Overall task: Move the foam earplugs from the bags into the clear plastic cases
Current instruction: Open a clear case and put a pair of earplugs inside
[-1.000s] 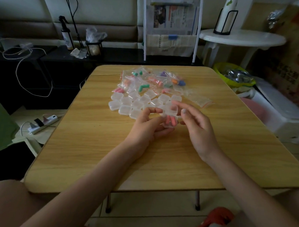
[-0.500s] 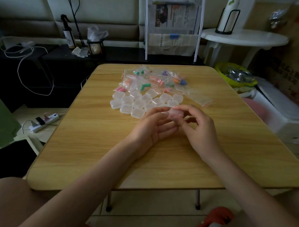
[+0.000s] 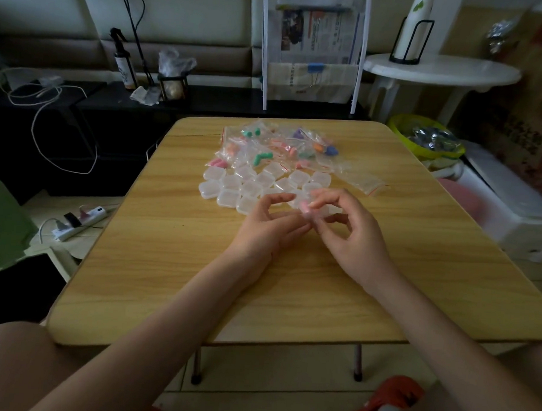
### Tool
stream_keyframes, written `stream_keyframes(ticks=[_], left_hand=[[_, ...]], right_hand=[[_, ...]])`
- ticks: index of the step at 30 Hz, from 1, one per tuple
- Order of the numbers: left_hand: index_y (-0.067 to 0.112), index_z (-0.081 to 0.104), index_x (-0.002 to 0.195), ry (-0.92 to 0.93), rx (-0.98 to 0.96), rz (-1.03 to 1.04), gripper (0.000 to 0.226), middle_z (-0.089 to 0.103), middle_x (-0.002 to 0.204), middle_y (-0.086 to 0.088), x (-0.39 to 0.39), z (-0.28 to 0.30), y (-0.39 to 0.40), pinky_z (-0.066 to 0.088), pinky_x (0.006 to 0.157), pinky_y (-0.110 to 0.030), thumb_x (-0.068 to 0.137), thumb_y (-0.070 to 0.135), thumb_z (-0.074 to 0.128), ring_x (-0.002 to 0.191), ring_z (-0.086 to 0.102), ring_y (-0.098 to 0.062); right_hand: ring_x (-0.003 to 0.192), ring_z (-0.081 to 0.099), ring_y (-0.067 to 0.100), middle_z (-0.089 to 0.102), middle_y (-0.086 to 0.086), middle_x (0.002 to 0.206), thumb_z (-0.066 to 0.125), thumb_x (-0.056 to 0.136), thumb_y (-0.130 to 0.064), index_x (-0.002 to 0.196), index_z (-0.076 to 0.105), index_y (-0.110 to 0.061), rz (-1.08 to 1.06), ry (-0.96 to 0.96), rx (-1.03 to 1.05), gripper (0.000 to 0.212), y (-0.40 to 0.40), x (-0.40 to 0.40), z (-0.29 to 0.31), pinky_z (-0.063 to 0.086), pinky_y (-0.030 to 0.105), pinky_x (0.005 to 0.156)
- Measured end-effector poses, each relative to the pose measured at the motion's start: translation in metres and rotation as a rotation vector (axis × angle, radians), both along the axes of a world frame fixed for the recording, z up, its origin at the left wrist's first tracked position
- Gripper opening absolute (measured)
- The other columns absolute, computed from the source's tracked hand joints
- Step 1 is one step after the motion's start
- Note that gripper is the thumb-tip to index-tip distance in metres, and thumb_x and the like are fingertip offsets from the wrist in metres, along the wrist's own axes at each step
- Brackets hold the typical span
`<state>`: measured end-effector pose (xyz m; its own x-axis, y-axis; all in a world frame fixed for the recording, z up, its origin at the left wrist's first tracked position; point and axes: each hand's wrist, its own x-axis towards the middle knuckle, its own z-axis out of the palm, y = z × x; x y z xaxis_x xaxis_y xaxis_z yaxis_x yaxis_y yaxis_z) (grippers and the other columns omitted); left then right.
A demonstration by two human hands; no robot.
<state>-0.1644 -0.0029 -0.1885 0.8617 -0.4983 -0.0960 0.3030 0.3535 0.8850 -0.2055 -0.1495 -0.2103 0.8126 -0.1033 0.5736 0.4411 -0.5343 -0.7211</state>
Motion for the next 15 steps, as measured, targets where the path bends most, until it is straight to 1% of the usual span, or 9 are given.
stream_keyframes(ticks=[2,4,6,7,9,10,12,13,15], left_hand=[[0.003,0.048,0.12,-0.025,0.012,0.007,0.044,0.069,0.098,-0.018,0.001,-0.001,0.001,0.056,0.078,-0.022,0.08,-0.005,0.064,0.083,0.07,-0.017],[0.003,0.049,0.119,-0.047,0.03,0.004,0.04,0.07,0.095,-0.016,0.0,-0.002,0.001,0.056,0.078,-0.022,0.082,-0.005,0.063,0.082,0.07,-0.016],[0.003,0.05,0.118,-0.066,0.06,0.011,0.038,0.07,0.094,-0.014,0.0,-0.002,0.0,0.057,0.078,-0.023,0.083,-0.006,0.062,0.081,0.07,-0.017],[0.003,0.05,0.118,-0.069,0.064,0.016,0.038,0.07,0.095,-0.013,0.0,-0.002,-0.001,0.057,0.078,-0.024,0.083,-0.006,0.061,0.082,0.07,-0.017],[0.004,0.051,0.117,-0.076,0.068,0.036,0.037,0.068,0.105,-0.011,0.001,-0.004,-0.002,0.056,0.084,-0.027,0.084,-0.009,0.06,0.09,0.069,-0.017],[0.004,0.051,0.116,-0.102,0.088,0.057,0.036,0.065,0.114,-0.01,0.001,-0.005,-0.001,0.054,0.088,-0.029,0.084,-0.009,0.06,0.097,0.068,-0.018],[0.006,0.054,0.113,-0.234,0.215,0.11,0.033,0.061,0.12,-0.006,0.001,-0.007,0.001,0.052,0.092,-0.03,0.084,-0.009,0.06,0.106,0.064,-0.016],[0.009,0.056,0.11,-0.334,0.309,0.138,0.031,0.061,0.118,-0.002,0.001,-0.007,0.001,0.053,0.09,-0.027,0.085,-0.007,0.06,0.107,0.063,-0.013],[0.021,0.059,0.099,-0.54,0.471,0.184,0.03,0.061,0.114,0.004,-0.001,-0.007,0.003,0.05,0.087,-0.018,0.084,-0.005,0.059,0.109,0.058,-0.007]], right_hand=[[0.116,0.056,0.011,0.062,-0.008,0.11,0.065,0.086,-0.001,0.095,0.061,-0.015,0.024,0.022,0.039,0.017,0.001,0.0,0.001,0.052,0.028,0.082],[0.109,0.059,0.01,0.062,-0.008,0.107,0.069,0.086,-0.01,0.099,0.06,-0.018,0.024,0.031,0.082,0.018,0.001,0.0,0.001,0.051,0.025,0.079],[0.105,0.06,0.009,0.062,-0.007,0.108,0.071,0.083,-0.021,0.108,0.059,-0.02,0.005,0.064,0.088,0.027,0.0,0.001,-0.001,0.052,0.024,0.08],[0.104,0.059,0.009,0.061,-0.006,0.11,0.071,0.082,-0.023,0.113,0.06,-0.021,-0.014,0.084,0.068,0.033,-0.001,0.002,-0.002,0.052,0.024,0.082],[0.102,0.058,0.004,0.057,-0.008,0.11,0.075,0.079,-0.017,0.118,0.062,-0.021,-0.09,0.074,0.01,0.041,-0.002,0.002,-0.002,0.051,0.021,0.086],[0.1,0.056,-0.001,0.055,-0.012,0.107,0.076,0.078,-0.011,0.118,0.063,-0.021,-0.151,0.031,-0.027,0.043,-0.005,0.001,0.001,0.049,0.018,0.089],[0.098,0.053,-0.005,0.052,-0.018,0.105,0.074,0.077,-0.004,0.118,0.062,-0.019,-0.271,-0.063,-0.08,0.045,-0.02,0.0,0.008,0.045,0.014,0.092],[0.101,0.053,-0.002,0.052,-0.017,0.107,0.073,0.078,-0.003,0.12,0.062,-0.019,-0.308,-0.066,-0.087,0.046,-0.032,0.0,0.012,0.045,0.016,0.093],[0.108,0.055,0.008,0.056,-0.012,0.113,0.071,0.079,-0.002,0.122,0.061,-0.021,-0.334,0.036,-0.103,0.048,-0.053,0.0,0.017,0.045,0.023,0.096]])
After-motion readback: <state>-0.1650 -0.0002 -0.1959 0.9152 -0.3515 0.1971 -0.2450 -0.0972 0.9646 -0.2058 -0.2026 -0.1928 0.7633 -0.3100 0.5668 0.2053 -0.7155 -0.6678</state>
